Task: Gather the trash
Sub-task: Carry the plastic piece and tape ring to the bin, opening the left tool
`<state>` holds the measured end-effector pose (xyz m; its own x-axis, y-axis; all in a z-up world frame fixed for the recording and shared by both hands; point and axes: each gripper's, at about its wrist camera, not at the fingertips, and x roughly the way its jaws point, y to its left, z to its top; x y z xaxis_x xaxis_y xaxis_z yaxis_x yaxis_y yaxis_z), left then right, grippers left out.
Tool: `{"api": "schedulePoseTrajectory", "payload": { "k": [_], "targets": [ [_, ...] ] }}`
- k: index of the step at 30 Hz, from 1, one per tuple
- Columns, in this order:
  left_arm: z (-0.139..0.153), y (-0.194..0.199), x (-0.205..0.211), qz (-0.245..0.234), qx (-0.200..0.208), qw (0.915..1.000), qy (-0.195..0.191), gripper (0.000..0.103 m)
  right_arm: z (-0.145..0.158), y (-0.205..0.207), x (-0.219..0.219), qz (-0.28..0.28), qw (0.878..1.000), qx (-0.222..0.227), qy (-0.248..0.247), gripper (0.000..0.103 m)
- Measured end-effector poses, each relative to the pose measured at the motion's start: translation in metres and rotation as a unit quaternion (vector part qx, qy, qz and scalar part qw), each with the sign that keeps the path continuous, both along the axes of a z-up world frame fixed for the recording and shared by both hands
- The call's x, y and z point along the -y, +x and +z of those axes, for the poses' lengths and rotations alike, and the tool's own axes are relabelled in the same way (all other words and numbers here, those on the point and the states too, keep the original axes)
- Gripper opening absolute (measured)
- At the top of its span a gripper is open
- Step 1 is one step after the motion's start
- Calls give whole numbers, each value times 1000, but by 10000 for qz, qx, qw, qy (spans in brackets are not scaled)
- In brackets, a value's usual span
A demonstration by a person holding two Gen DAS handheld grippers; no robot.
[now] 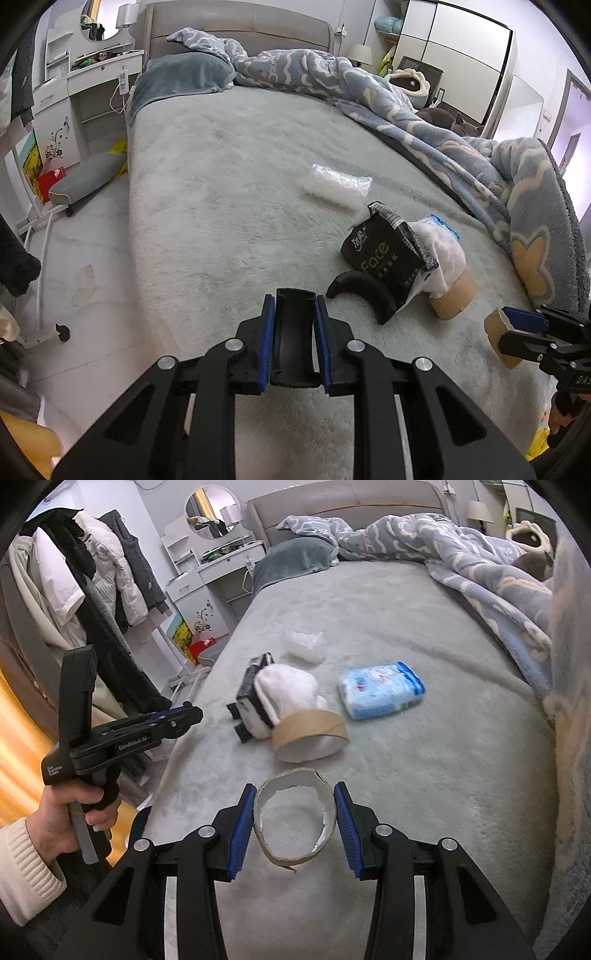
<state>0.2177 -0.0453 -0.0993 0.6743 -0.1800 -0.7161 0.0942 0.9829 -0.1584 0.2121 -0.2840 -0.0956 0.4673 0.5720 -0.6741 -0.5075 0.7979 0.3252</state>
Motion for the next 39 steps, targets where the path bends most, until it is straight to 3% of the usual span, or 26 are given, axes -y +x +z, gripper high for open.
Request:
{"api": "schedulePoseTrajectory", "payload": {
  "k": [13,22,34,39],
  "targets": [
    [13,-27,-16,-8,-2,10000,73,22,25,-7,-47,370,9992,99,97,44],
    [10,-49,-44,154,-244,9995,160,22,32,-14,-89,677,9976,145,-50,44],
    [-17,-82,-89,556,-692,9959,172,22,39,-30,-145,1099,9937,165,-174,44],
    [-39,-93,-121,910,-1121,9893,203,22,36,-33,-174,1296,9912,92,-238,44]
  ]
}}
